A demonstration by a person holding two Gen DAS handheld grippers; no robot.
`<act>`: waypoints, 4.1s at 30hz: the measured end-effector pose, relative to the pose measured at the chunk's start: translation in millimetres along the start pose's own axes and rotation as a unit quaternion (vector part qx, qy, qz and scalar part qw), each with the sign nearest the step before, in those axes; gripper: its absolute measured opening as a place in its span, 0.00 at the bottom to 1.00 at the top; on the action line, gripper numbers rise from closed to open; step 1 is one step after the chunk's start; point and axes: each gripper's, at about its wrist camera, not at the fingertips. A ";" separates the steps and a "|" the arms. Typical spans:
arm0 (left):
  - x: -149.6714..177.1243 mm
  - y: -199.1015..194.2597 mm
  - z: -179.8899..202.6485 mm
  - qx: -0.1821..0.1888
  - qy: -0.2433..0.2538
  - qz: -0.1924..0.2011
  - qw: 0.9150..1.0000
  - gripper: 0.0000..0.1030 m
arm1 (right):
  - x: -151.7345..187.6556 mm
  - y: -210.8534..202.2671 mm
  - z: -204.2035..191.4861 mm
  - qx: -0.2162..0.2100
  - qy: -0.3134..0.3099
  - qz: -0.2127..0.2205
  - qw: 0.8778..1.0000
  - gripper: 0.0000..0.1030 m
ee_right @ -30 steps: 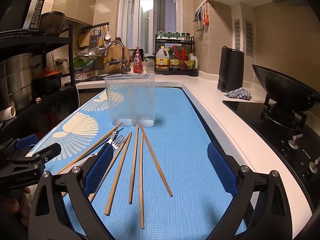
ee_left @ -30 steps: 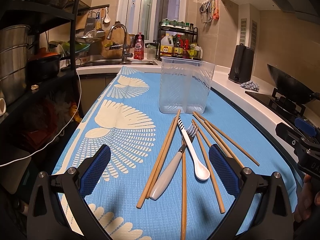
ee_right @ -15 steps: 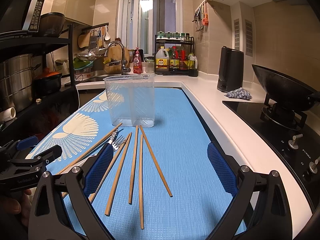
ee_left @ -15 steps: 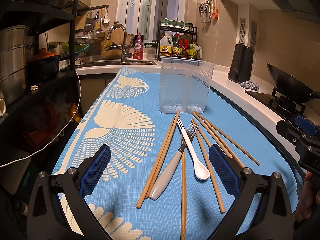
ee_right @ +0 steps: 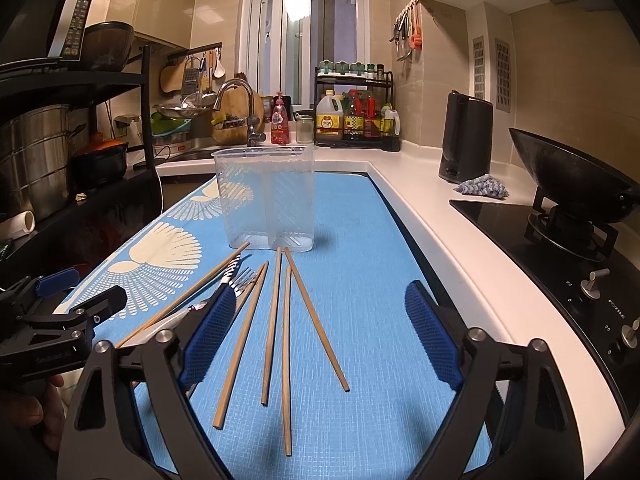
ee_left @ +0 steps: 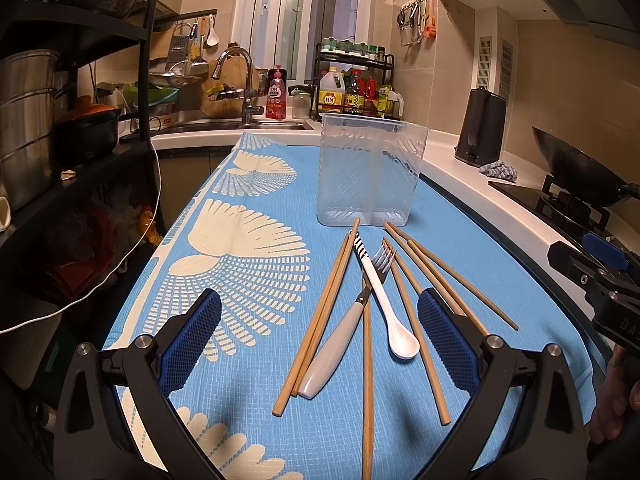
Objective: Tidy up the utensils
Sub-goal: 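Lower the left tool onto a wooden chopstick and close it while the right tool grasps another chopstick, then lift the held chopsticks with both tools and carry them over the clear container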
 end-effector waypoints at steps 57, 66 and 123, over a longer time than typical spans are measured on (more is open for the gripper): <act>46.9 32.5 -31.2 -0.004 0.013 -0.118 0.993 0.07 | 65.0 62.6 30.5 0.035 0.058 -0.205 0.976 0.05; 50.0 26.6 -30.8 -0.007 0.015 -0.108 0.994 0.07 | 66.2 62.5 31.4 0.034 0.059 -0.200 0.977 0.08; 13.3 16.2 -37.8 0.001 -0.012 -0.061 0.998 0.06 | 28.5 36.9 28.5 0.010 0.031 -0.141 0.989 0.05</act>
Point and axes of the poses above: each gripper's, at about its wrist camera, not at the fingertips, and y roughly the way its jaws point, z to its right, x to its underside, and after that the axes turned 15 degrees about z, right-handed
